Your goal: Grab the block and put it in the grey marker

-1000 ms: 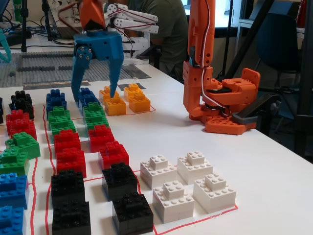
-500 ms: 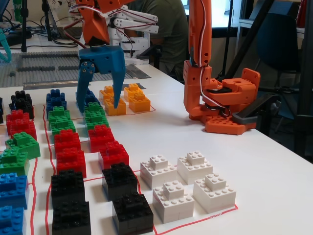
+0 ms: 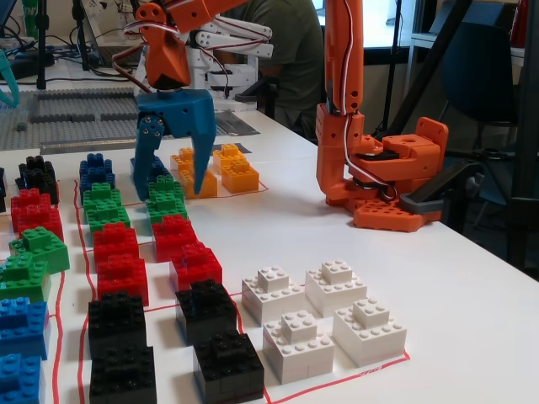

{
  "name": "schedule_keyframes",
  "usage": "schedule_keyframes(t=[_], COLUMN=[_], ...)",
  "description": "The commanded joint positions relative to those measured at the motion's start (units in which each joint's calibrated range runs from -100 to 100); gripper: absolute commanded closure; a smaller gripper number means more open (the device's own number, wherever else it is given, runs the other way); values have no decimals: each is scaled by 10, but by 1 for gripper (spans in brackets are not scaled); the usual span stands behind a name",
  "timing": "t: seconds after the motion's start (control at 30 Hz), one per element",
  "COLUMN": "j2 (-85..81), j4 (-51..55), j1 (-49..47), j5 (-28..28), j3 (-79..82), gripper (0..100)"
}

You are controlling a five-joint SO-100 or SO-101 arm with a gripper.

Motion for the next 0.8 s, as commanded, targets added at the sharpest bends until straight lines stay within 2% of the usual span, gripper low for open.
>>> schedule_keyframes(t=[0.0,0.17,0.43,0.57,0.77], j2=[-33,-38,-42,-42,-44], j4=[-16,-23,-23,-23,-12], j1=[9,6,2,0,-7], j5=[10,10,10,9,3], j3=[-7,5,6,5,0], gripper=[72,73,86,97,100])
